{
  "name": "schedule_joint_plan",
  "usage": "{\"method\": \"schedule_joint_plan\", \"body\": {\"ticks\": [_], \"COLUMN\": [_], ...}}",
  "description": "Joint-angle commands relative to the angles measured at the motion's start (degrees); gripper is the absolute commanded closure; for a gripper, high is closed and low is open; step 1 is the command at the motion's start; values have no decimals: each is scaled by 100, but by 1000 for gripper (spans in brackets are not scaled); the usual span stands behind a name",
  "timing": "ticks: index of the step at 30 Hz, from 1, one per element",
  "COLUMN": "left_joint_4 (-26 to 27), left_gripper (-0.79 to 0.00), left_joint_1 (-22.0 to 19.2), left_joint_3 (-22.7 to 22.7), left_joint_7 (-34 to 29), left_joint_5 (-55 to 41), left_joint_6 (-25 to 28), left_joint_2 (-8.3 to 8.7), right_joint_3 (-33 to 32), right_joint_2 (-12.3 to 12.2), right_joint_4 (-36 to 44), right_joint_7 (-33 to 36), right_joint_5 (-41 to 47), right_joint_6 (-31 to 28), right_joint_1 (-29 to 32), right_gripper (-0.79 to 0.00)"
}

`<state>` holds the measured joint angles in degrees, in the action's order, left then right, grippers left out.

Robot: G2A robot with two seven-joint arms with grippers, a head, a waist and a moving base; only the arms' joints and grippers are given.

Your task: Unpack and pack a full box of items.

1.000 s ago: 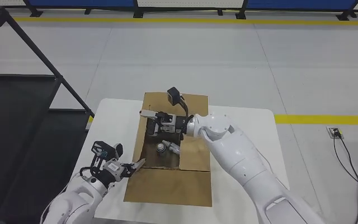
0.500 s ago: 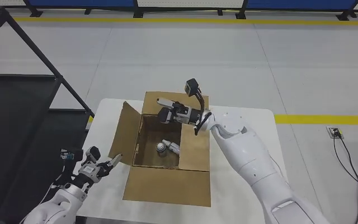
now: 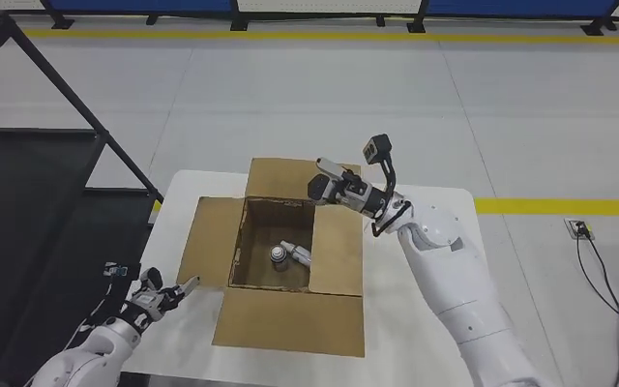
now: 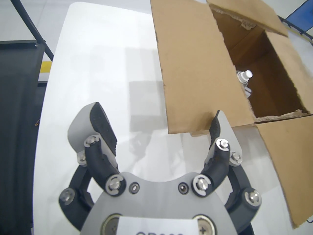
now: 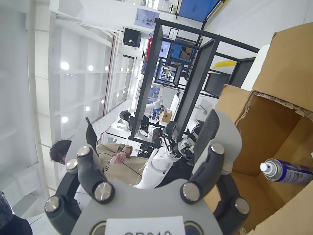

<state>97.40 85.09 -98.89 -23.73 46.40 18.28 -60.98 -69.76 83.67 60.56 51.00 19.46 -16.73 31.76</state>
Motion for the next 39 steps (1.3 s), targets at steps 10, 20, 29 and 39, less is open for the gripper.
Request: {"method": "schedule_joint_plan", "body": {"ticks": [10, 20, 29, 39], "left_joint_4": [-354, -289, 1156, 2466], "left_gripper": [-785, -785, -785, -785], "left_joint_1": [-374, -259, 735, 1033], "left_joint_3": [495, 228, -1063, -1246], "left_joint_7": [-195, 242, 1212, 401], "left_joint_5": [896, 796, 69, -995], "left_joint_6": [230, 142, -180, 620], "left_joint_2": [27, 43, 33, 65], "right_joint_3": [-509, -544, -547, -975], "right_joint_2": [-184, -243, -292, -446], "right_joint_4": [600, 605, 615, 791], "right_joint_7": [-206, -274, -347, -231], "right_joint_5": [-34, -14, -116, -90], "right_joint_6": [185, 314, 393, 138], "right_joint_1": [519, 574, 525, 864], "right_gripper": [-785, -785, -785, -785]}}
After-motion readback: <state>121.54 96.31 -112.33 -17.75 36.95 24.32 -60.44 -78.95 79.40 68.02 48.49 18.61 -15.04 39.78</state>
